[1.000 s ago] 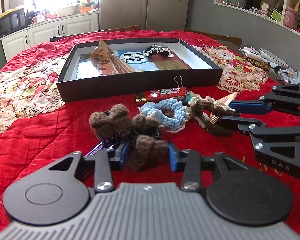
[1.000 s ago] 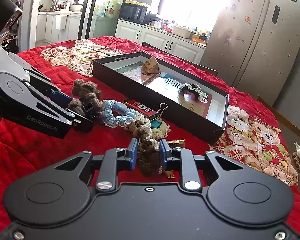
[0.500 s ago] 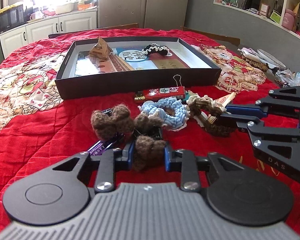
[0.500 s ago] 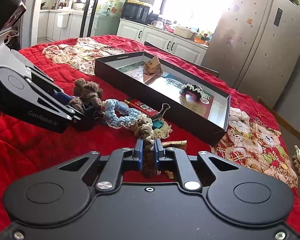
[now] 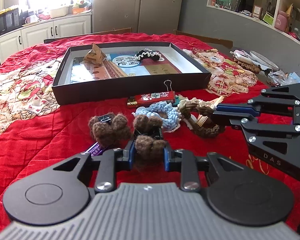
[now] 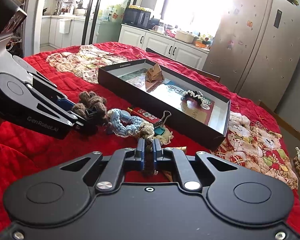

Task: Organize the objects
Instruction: 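Grasp the brown fuzzy knit piece with the left tool while the right tool grasps the brown braided ring, then lift and carry the knit piece and braided ring over the box with both tools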

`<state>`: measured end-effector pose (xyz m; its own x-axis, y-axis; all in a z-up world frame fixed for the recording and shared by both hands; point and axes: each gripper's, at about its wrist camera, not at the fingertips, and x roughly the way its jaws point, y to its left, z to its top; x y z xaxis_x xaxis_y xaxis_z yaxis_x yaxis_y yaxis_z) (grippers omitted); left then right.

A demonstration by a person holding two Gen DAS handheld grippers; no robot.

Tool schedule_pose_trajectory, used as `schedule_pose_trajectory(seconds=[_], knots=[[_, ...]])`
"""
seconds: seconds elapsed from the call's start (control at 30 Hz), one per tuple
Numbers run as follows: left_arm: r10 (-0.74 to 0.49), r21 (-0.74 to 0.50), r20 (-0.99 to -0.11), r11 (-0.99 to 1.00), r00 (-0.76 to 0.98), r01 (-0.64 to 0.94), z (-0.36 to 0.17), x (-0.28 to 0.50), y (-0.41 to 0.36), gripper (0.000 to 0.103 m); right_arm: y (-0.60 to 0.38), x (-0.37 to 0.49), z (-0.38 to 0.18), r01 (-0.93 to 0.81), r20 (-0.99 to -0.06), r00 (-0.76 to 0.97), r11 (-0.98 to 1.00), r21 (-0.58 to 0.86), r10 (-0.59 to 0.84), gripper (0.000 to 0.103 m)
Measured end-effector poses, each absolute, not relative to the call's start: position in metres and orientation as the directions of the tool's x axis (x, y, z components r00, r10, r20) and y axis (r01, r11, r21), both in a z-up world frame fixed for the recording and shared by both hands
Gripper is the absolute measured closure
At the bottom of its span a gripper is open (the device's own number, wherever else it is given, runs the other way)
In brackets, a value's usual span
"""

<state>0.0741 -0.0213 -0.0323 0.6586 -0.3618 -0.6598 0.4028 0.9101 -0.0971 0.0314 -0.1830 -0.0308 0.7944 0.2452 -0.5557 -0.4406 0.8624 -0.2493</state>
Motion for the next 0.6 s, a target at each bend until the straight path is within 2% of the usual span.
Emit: schedule_pose_trajectory(seconds=[0.6], knots=[[-0.379,-0.081,-0.623,0.902,0.685,0.425,-0.011,0.067,-0.020,0.072,-0.181,0.020,-0.007,-0.456,-0.507,0.812,0.858,-0.238,0.291,0.097]])
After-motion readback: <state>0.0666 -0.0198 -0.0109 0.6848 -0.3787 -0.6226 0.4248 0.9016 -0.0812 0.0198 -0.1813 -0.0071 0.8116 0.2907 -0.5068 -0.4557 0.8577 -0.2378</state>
